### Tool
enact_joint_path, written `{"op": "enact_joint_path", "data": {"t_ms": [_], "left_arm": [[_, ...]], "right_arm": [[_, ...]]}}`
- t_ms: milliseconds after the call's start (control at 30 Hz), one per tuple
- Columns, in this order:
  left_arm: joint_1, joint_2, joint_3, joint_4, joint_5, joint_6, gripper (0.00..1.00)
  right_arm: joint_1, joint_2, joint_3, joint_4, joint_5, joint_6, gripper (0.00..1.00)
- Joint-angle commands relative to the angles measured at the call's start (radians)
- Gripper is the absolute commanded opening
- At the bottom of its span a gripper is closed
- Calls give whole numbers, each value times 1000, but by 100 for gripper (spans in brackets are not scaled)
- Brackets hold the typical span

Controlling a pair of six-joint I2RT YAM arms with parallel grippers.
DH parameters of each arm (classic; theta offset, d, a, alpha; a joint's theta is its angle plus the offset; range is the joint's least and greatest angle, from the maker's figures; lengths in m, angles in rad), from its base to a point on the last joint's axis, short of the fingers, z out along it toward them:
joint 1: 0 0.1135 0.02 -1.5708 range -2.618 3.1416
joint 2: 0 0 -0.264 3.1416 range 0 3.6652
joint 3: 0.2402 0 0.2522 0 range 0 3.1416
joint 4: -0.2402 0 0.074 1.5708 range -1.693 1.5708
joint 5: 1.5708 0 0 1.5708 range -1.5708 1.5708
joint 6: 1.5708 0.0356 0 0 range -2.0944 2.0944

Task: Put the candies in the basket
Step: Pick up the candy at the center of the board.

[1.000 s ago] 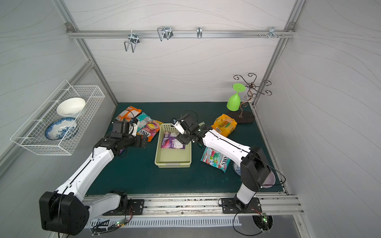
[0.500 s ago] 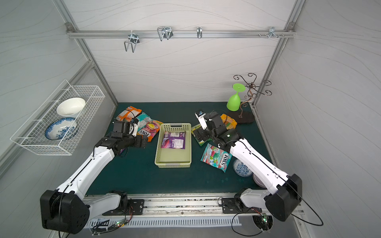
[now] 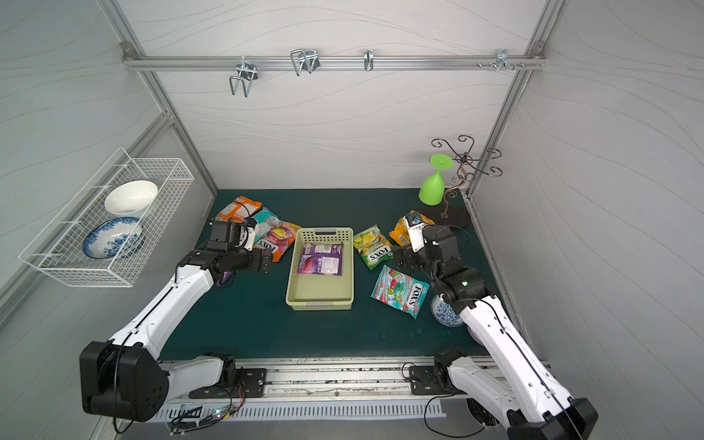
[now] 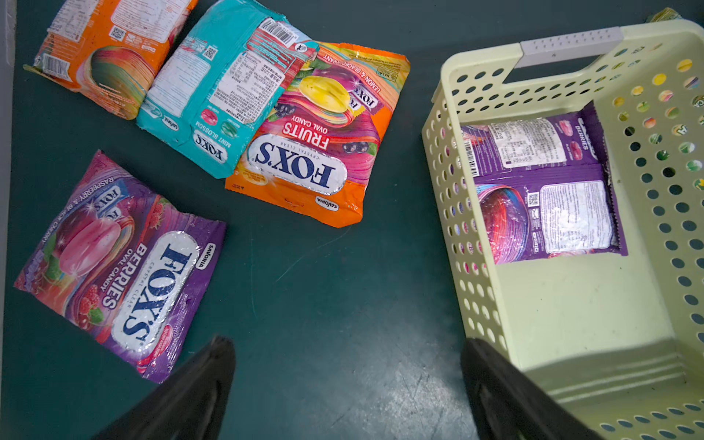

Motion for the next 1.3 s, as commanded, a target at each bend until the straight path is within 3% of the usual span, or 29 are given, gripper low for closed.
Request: {"op": "enact_joint_path", "data": {"t_ms": [0,133,333,567,733,900,1267], "left_arm": [[4,7,79,-20,-7,17,97],[4,11,73,1,-35,53,97],[4,78,181,-86,-67,97,97],[4,294,390,-241,-136,173,91],[11,409,459,-222,-188,261,90],[48,528,576,-259,-162,304,88],[89,740,728,-229,-194,401,68]], "right_arm": [[-3,-48,-23,28,23,-4,99],[44,-156,-147,136,133,-39,99],[77,-296,-283,239,154,-61,99],[85,-361,-336,299,190,-130,99],[86,-409,-392,359,175,-138,99],[84,-435,-413,387,169,-140,99],[82,-430,-440,430,163,-152,99]]}}
